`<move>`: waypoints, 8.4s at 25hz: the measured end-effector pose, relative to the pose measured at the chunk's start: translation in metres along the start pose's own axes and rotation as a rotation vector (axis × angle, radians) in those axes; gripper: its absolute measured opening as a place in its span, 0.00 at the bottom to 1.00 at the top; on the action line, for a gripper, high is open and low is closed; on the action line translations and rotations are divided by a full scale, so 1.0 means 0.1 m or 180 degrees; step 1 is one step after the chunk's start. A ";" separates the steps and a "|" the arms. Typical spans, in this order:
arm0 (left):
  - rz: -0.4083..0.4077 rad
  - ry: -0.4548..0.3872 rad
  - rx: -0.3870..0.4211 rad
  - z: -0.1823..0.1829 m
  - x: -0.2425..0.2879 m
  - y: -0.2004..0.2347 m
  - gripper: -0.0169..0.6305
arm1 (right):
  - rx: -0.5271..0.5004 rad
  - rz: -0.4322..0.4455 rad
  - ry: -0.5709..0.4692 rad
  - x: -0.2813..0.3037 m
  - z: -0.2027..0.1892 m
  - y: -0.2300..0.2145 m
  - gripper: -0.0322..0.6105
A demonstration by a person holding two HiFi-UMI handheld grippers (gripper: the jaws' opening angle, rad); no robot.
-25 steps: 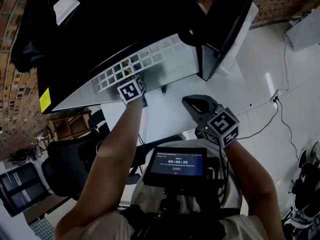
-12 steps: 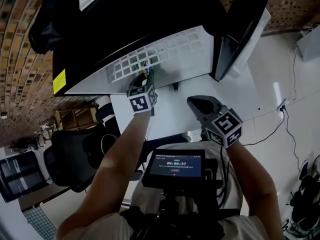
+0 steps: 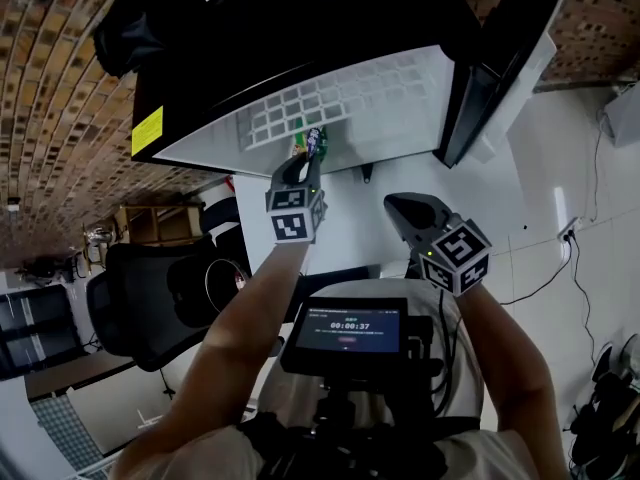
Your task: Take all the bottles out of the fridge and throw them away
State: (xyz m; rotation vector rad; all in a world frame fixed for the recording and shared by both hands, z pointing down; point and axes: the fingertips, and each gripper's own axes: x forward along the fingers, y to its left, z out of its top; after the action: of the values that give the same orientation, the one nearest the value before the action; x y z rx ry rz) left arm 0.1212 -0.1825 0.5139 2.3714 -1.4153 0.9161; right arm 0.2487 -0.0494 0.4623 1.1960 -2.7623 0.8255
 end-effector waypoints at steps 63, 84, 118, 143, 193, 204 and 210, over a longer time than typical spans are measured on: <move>0.1231 0.0068 -0.1810 -3.70 -3.33 1.95 0.15 | -0.0961 0.2211 0.1616 2.41 -1.39 3.51 0.06; 0.1063 0.0788 -0.2290 -4.99 -2.62 2.77 0.16 | -0.0997 0.2056 0.1952 2.78 -1.71 3.75 0.06; 0.0562 0.0226 -0.1693 -3.55 -2.60 2.06 0.03 | -0.0797 0.1500 0.1155 2.29 -1.05 3.07 0.06; -0.0949 -0.0721 -0.0822 -0.73 -1.66 0.30 0.03 | -0.0524 0.0268 0.0102 0.73 0.04 1.21 0.06; -0.1357 -0.1043 -0.0533 0.09 -1.27 -0.60 0.03 | -0.0624 -0.0066 -0.0285 0.03 0.41 0.57 0.06; -0.1395 -0.1029 -0.0465 0.10 -1.27 -0.62 0.03 | -0.0843 -0.0059 -0.0459 0.01 0.52 0.65 0.06; -0.1392 -0.1021 -0.0456 0.11 -1.28 -0.61 0.03 | -0.0836 -0.0038 -0.0447 0.03 0.52 0.67 0.06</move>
State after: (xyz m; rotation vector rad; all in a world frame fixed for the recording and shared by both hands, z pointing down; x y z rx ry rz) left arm 0.1343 -0.0664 0.4336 2.6391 -0.9431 0.3235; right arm 0.2106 -0.0382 0.3873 1.2608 -2.8534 0.3736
